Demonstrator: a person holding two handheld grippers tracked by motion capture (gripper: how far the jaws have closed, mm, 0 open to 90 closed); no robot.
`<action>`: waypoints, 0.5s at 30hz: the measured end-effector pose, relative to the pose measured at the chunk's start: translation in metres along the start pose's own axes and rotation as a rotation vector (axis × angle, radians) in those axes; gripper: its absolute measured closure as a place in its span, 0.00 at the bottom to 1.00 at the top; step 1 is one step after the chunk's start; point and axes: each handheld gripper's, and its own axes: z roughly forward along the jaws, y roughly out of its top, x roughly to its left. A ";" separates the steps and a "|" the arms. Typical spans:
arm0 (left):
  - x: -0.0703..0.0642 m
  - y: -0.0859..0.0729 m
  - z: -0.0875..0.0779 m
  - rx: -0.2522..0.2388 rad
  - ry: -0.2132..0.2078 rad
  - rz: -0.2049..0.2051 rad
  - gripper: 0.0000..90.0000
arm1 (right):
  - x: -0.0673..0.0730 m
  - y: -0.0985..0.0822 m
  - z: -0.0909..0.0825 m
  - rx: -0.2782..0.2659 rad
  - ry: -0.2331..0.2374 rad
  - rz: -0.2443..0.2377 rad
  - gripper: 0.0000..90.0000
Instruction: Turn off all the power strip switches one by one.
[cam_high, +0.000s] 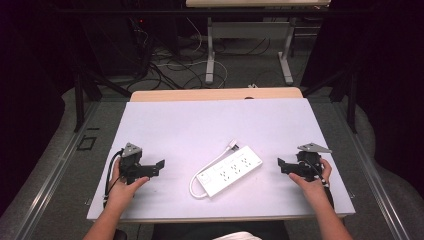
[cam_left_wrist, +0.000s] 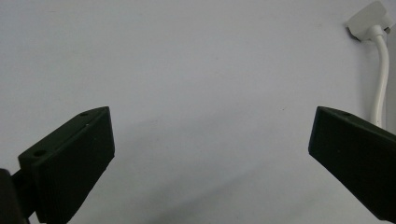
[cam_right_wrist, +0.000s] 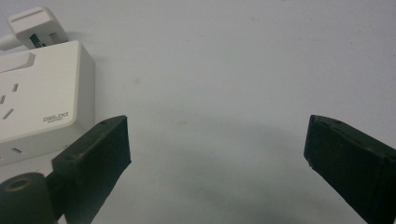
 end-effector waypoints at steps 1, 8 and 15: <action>0.000 0.000 0.000 -0.003 0.002 0.000 0.00 | 0.001 0.000 -0.001 -0.002 0.007 0.006 0.07; 0.000 0.000 -0.002 0.002 -0.002 -0.006 0.00 | 0.013 0.005 -0.005 -0.023 0.015 -0.036 0.07; -0.003 0.000 -0.002 -0.024 0.002 -0.002 0.00 | 0.026 0.008 -0.001 -0.029 0.056 -0.063 0.08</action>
